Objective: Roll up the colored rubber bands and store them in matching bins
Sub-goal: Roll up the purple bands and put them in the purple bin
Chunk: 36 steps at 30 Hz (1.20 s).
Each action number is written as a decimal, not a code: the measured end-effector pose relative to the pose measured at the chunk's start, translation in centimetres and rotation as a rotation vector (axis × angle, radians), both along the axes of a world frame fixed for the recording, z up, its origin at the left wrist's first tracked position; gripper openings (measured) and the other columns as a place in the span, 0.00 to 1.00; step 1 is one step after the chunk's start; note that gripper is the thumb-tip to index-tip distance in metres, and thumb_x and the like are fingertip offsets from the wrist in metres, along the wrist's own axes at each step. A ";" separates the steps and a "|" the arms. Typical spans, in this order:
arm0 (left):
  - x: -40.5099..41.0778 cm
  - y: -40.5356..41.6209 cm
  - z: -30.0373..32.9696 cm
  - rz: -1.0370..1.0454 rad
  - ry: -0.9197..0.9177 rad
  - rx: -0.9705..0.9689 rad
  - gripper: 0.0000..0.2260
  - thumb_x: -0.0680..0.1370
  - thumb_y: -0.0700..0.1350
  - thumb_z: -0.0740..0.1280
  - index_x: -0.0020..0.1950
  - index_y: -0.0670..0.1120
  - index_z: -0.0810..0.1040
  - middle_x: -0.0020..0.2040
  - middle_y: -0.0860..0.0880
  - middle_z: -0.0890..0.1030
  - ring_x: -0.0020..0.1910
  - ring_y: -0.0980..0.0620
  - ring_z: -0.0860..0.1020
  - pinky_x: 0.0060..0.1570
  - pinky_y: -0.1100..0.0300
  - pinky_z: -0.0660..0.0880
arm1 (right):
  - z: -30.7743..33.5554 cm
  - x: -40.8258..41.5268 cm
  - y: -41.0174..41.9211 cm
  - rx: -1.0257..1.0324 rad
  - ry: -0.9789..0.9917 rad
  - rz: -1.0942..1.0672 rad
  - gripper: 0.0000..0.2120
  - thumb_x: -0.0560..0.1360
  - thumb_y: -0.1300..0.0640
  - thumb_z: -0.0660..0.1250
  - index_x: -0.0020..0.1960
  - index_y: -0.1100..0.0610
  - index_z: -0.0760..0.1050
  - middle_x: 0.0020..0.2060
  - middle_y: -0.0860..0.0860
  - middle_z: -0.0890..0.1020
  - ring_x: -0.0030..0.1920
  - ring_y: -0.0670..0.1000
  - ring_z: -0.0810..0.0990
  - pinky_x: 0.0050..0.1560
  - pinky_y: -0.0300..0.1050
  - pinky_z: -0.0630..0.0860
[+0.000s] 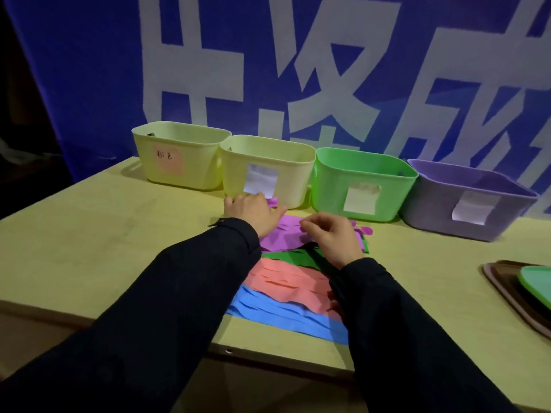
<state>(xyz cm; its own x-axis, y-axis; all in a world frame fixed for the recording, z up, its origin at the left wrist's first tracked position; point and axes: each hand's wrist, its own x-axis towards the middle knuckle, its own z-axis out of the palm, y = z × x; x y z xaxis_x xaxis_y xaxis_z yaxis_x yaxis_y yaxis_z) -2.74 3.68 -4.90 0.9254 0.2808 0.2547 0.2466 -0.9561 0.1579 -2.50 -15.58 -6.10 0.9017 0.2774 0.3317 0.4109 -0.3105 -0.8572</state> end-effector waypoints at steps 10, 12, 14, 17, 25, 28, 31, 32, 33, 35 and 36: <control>0.6 -0.8 1.7 -0.027 -0.531 -0.425 0.10 0.83 0.48 0.62 0.52 0.47 0.82 0.51 0.45 0.80 0.52 0.42 0.77 0.52 0.50 0.71 | 0.5 0.4 -0.1 -0.033 -0.088 -0.032 0.06 0.78 0.54 0.70 0.44 0.53 0.83 0.36 0.46 0.85 0.37 0.45 0.81 0.43 0.46 0.79; 0.0 -1.5 3.6 -0.180 -0.628 -0.842 0.09 0.83 0.48 0.63 0.49 0.48 0.81 0.46 0.43 0.81 0.46 0.45 0.79 0.45 0.52 0.75 | 1.0 0.4 -0.1 0.050 -0.100 -0.039 0.04 0.77 0.56 0.71 0.45 0.52 0.83 0.37 0.46 0.85 0.39 0.44 0.82 0.43 0.46 0.78; -1.1 -2.4 5.4 -0.293 -0.639 -1.157 0.08 0.83 0.48 0.64 0.47 0.51 0.81 0.48 0.43 0.84 0.47 0.50 0.80 0.46 0.54 0.77 | 2.5 0.3 -0.4 0.260 -0.124 -0.044 0.06 0.77 0.61 0.71 0.49 0.51 0.82 0.42 0.47 0.86 0.43 0.44 0.82 0.48 0.44 0.77; -2.4 -3.5 7.2 -0.465 -0.595 -1.469 0.07 0.81 0.50 0.68 0.51 0.50 0.85 0.52 0.46 0.85 0.54 0.48 0.81 0.56 0.50 0.78 | 6.0 -0.1 -0.9 0.468 -0.151 0.007 0.09 0.79 0.58 0.70 0.59 0.51 0.80 0.51 0.49 0.85 0.53 0.46 0.82 0.53 0.43 0.78; -3.0 -6.4 2.9 -0.555 -0.542 -1.732 0.09 0.81 0.45 0.66 0.51 0.44 0.86 0.54 0.38 0.84 0.54 0.41 0.80 0.61 0.45 0.76 | 4.1 0.0 1.0 0.296 -0.201 0.017 0.17 0.83 0.53 0.62 0.39 0.60 0.76 0.31 0.45 0.73 0.34 0.44 0.68 0.36 0.43 0.66; -3.1 -6.4 2.4 -0.562 -0.491 -1.838 0.12 0.84 0.42 0.60 0.55 0.41 0.84 0.54 0.39 0.85 0.54 0.45 0.83 0.58 0.54 0.79 | 3.3 0.2 0.9 0.219 -0.223 0.012 0.17 0.85 0.52 0.57 0.45 0.60 0.78 0.35 0.44 0.76 0.38 0.43 0.71 0.40 0.42 0.69; -3.3 -6.2 2.4 -0.614 -0.472 -1.785 0.12 0.82 0.48 0.65 0.59 0.43 0.83 0.59 0.39 0.84 0.62 0.41 0.81 0.65 0.48 0.75 | 2.8 0.2 1.4 0.186 -0.196 0.034 0.16 0.86 0.52 0.56 0.61 0.56 0.80 0.51 0.46 0.85 0.52 0.44 0.81 0.55 0.44 0.76; -3.3 -6.1 2.3 -0.616 -0.481 -1.742 0.11 0.80 0.49 0.66 0.57 0.46 0.84 0.59 0.39 0.84 0.62 0.40 0.80 0.65 0.47 0.74 | 2.5 0.2 1.6 0.182 -0.181 0.059 0.16 0.85 0.52 0.56 0.65 0.55 0.78 0.55 0.46 0.84 0.55 0.45 0.81 0.59 0.46 0.76; -3.3 -6.1 2.1 -0.608 -0.498 -1.694 0.10 0.79 0.49 0.67 0.56 0.49 0.85 0.58 0.41 0.84 0.62 0.41 0.80 0.65 0.46 0.74 | 2.3 0.0 1.9 0.183 -0.168 0.092 0.16 0.85 0.52 0.56 0.67 0.54 0.76 0.58 0.47 0.83 0.59 0.45 0.81 0.62 0.48 0.75; -3.3 -6.0 2.2 -0.592 -0.537 -1.634 0.09 0.82 0.46 0.65 0.55 0.51 0.85 0.57 0.42 0.85 0.61 0.41 0.81 0.66 0.44 0.75 | 2.0 -0.2 2.1 0.180 -0.153 0.131 0.20 0.85 0.50 0.56 0.74 0.54 0.70 0.65 0.48 0.80 0.66 0.46 0.77 0.69 0.50 0.72; -3.4 -6.0 2.4 -0.585 -0.555 -1.642 0.09 0.84 0.45 0.64 0.56 0.50 0.85 0.57 0.41 0.85 0.61 0.40 0.81 0.66 0.43 0.75 | 2.0 -0.4 2.2 0.175 -0.145 0.121 0.22 0.84 0.48 0.56 0.76 0.53 0.67 0.68 0.50 0.78 0.69 0.47 0.75 0.71 0.50 0.71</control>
<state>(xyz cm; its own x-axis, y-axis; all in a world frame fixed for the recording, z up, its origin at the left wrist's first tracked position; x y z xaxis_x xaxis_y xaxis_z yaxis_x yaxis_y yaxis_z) -6.16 -2.29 -2.52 0.8995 0.2431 0.3631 -0.4255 0.2981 0.8545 -2.87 -13.42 -4.06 0.8049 0.3075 0.5076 0.5586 -0.1035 -0.8230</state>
